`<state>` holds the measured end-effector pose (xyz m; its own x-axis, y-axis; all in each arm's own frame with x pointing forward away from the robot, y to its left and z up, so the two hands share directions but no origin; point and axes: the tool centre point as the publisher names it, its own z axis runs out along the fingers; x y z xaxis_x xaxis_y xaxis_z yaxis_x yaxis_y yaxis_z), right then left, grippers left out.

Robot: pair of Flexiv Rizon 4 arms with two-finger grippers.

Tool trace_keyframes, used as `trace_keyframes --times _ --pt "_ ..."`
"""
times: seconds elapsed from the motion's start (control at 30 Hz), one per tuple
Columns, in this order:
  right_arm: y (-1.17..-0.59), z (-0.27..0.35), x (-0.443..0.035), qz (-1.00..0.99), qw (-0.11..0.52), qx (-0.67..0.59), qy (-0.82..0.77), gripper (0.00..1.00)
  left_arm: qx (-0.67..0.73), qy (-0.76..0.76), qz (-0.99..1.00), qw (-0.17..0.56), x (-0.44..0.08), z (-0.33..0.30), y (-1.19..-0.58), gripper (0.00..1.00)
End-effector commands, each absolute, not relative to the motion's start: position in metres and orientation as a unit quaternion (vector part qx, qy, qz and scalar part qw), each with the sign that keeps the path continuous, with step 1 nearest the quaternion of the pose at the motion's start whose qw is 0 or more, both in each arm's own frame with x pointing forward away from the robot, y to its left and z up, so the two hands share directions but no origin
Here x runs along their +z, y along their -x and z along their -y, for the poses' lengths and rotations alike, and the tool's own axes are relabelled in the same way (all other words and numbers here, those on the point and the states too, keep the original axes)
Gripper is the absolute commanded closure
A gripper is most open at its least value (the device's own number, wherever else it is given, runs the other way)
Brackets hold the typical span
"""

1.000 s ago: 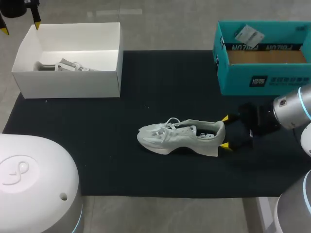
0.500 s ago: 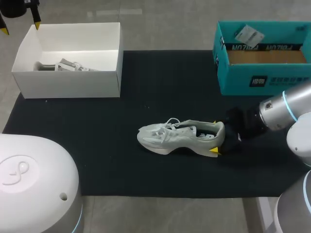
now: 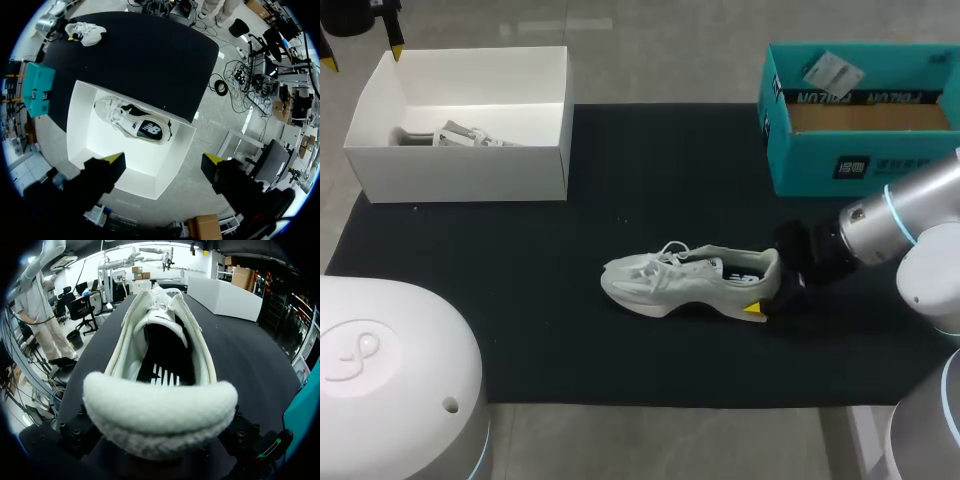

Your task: Take the shoe out of the shoebox, open the shoe tongue, remove and reinsert the insole, then place the shoe into the shoebox

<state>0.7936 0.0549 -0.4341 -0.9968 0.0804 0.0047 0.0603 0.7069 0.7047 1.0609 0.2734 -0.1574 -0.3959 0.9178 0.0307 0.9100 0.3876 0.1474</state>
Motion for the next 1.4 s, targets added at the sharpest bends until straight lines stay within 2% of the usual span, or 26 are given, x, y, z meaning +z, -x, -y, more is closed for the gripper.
trace_keyframes --times 0.03,0.63,0.87,0.97,1.0,1.2,1.4 --pt "-0.796 -0.059 -0.44 -0.924 0.014 0.38 -0.039 1.0 0.071 -0.549 -0.832 0.027 -0.157 -0.273 -1.061 0.0" --pt "-0.796 -0.059 -0.44 -0.924 0.014 0.38 -0.039 1.0 0.071 -0.549 -0.832 0.027 -0.157 -0.273 -1.061 0.0" --pt "-0.796 -0.059 -0.44 -0.924 0.014 0.38 -0.039 1.0 0.093 -0.526 -0.845 0.018 -0.153 -0.23 -1.059 0.0" --pt "-0.796 -0.059 -0.44 -0.924 0.014 0.38 -0.039 1.0 0.068 -0.451 -0.888 0.064 -0.146 -0.218 -1.053 0.0" --pt "-0.796 -0.059 -0.44 -0.924 0.014 0.38 -0.039 1.0 -0.002 -0.343 -0.928 0.142 -0.142 -0.211 -1.044 0.0" --pt "-0.796 -0.059 -0.44 -0.924 0.014 0.38 -0.039 1.0 -0.053 -0.082 -0.961 0.257 -0.148 -0.192 -1.01 0.0" --pt "-0.796 -0.059 -0.44 -0.924 0.014 0.38 -0.039 1.0 -0.053 -0.082 -0.961 0.257 -0.148 -0.192 -1.01 0.0"
